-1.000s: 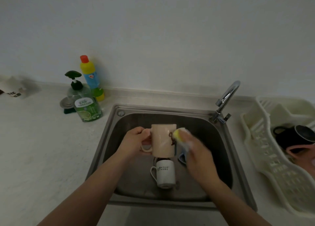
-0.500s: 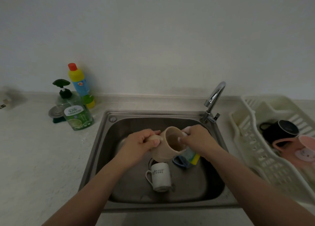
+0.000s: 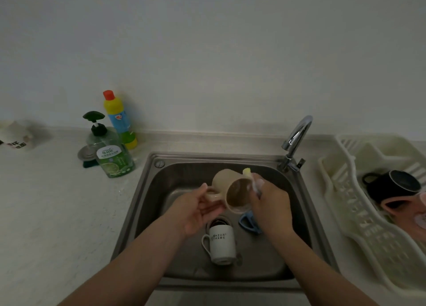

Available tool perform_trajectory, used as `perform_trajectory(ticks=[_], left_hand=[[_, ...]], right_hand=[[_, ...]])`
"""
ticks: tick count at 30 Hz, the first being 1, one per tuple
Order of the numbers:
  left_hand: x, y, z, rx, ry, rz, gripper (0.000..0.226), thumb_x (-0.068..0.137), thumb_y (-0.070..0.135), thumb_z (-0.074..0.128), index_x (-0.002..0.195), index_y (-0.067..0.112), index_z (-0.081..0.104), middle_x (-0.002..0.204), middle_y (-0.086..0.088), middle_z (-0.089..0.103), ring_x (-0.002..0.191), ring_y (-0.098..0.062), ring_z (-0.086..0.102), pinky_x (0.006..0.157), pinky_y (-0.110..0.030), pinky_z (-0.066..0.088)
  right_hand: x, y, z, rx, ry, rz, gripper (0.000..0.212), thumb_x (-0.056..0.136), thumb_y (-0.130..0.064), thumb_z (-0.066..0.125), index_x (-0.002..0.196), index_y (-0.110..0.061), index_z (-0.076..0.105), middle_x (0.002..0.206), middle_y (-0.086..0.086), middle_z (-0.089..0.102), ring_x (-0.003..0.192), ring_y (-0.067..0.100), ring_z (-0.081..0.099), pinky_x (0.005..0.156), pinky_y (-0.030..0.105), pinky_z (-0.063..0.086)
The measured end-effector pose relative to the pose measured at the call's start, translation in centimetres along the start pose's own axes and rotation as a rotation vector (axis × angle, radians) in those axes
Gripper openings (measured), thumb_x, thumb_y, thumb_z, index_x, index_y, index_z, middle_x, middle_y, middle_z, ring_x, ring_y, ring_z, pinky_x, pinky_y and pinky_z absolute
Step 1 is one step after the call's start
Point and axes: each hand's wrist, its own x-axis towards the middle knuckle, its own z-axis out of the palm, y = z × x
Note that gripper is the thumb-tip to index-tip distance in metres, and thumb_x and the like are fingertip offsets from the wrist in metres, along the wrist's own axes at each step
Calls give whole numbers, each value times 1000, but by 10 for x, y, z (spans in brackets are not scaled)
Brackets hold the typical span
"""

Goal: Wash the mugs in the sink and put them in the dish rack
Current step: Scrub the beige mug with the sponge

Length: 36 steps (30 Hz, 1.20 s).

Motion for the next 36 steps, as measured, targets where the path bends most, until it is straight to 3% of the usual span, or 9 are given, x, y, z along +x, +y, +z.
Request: perform_trajectory(ticks=[4,7,11,13,17,24,27,31,36], left_hand=[[7,3,-6,57,-12,73,20,101,18,49,101,3,62,87,-16,74,74,-24,73,60,-37,62],[11,8,-20,152,-67,179,14,100,17,49,93,7,57,97,-12,73,82,-23,73,61,-38,60],[15,10,-22,261,-116,237,8,97,11,53,96,8,60,108,-16,71,88,-28,71,74,-47,61],[16,10,-20,295,-111,260,8,96,9,54,94,7,61,103,-17,72,88,-30,69,79,-48,59],[18,9,-29,350,-86,324,15,96,8,53,104,2,66,106,-20,71,97,-34,68,82,-44,59],[18,-1,-34,411,-66,345,15,96,9,55,85,6,64,96,-18,66,89,-28,66,78,-43,59],[20,-6,-37,389,-63,343,12,97,8,54,96,1,63,93,-17,65,87,-28,64,76,-38,60],[21,-2,-34,361,-59,362,15,97,10,53,95,6,67,93,-15,67,87,-26,65,75,-37,60],[24,6,-40,302,-47,359,17,96,14,56,102,5,68,99,-16,71,91,-26,69,76,-38,58]], right_hand=[[-21,14,5,106,-45,-42,42,96,-25,53,134,-41,45,101,-23,52,89,-2,59,70,10,44],[-28,17,-6,270,-121,-126,55,96,-13,53,129,-53,37,113,-26,51,104,-10,55,80,8,48],[9,-1,-7,95,-55,-351,53,90,1,58,136,-26,54,140,0,52,129,7,45,108,28,39],[15,-13,0,-219,-69,-569,61,71,5,74,128,-12,62,135,11,56,130,21,46,110,42,35],[-19,-11,1,-473,-184,-837,73,38,-12,93,108,-19,73,118,2,66,114,20,62,101,33,39],[8,-13,14,-556,-157,-763,74,48,-17,92,118,-12,68,125,9,64,121,28,58,104,44,41],[-13,-4,12,-512,-200,-864,71,42,-14,94,109,-17,72,119,5,67,114,24,63,99,42,48],[6,-13,24,-519,-167,-716,81,46,-14,92,123,-18,65,128,4,62,124,24,56,106,39,36],[-21,-7,19,-475,-182,-861,84,49,-9,89,127,-15,58,128,5,58,123,23,51,102,37,42]])
